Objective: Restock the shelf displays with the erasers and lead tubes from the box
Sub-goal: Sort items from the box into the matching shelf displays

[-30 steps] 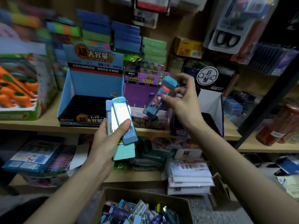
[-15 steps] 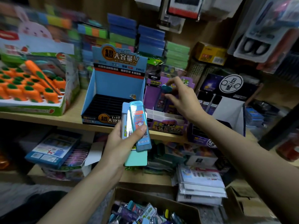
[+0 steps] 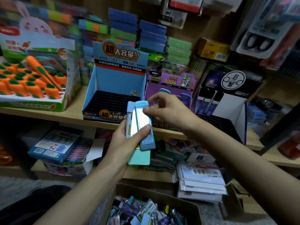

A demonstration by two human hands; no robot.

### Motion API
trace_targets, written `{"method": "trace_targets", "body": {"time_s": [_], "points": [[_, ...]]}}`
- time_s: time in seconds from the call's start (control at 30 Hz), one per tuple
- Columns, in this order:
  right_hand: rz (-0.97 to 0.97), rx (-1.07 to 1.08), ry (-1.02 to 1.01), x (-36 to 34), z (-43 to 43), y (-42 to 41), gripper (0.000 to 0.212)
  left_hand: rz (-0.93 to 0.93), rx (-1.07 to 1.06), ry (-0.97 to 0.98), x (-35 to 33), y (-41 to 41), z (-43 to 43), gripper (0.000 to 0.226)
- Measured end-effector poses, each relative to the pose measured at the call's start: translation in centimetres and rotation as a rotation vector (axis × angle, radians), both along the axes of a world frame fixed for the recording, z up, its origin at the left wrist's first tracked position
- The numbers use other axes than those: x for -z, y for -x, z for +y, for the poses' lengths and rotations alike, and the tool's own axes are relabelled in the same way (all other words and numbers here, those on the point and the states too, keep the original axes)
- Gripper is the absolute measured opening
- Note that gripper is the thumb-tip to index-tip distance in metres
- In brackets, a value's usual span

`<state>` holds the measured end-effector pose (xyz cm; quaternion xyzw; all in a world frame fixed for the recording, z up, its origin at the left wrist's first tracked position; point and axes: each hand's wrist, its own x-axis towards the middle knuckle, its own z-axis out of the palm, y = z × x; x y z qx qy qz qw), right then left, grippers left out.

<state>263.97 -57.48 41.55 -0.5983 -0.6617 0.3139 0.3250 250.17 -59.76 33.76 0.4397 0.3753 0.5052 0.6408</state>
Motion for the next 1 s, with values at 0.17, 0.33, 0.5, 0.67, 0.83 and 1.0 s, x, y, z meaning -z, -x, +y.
{"method": "trace_targets", "body": {"time_s": [0.17,0.33,0.5,0.67,0.83,1.0], "points": [[0.377,0.093,0.041,-0.6,0.3,-1.0,0.012,-0.02,-0.03,0.024,-0.1,0.1,-0.2,0.042],[0.438,0.298,-0.229,-3.1,2.3,-4.9,0.018,-0.021,-0.045,0.014,-0.3,0.9,0.0,0.036],[-0.014,0.302,-0.39,-1.3,4.3,-5.5,0.022,-0.059,-0.081,0.018,-0.2,1.4,0.5,0.035],[-0.27,0.238,-0.486,0.5,5.5,-5.5,0.02,-0.054,-0.106,-0.003,-0.1,1.5,0.7,0.043],[-0.676,0.256,-0.439,1.7,5.8,-5.4,0.031,-0.054,-0.092,-0.013,-0.2,1.3,0.6,0.046],[-0.328,0.192,-0.47,2.2,0.9,-2.8,0.02,-0.047,-0.087,-0.015,-0.2,1.0,0.3,0.043]]}}
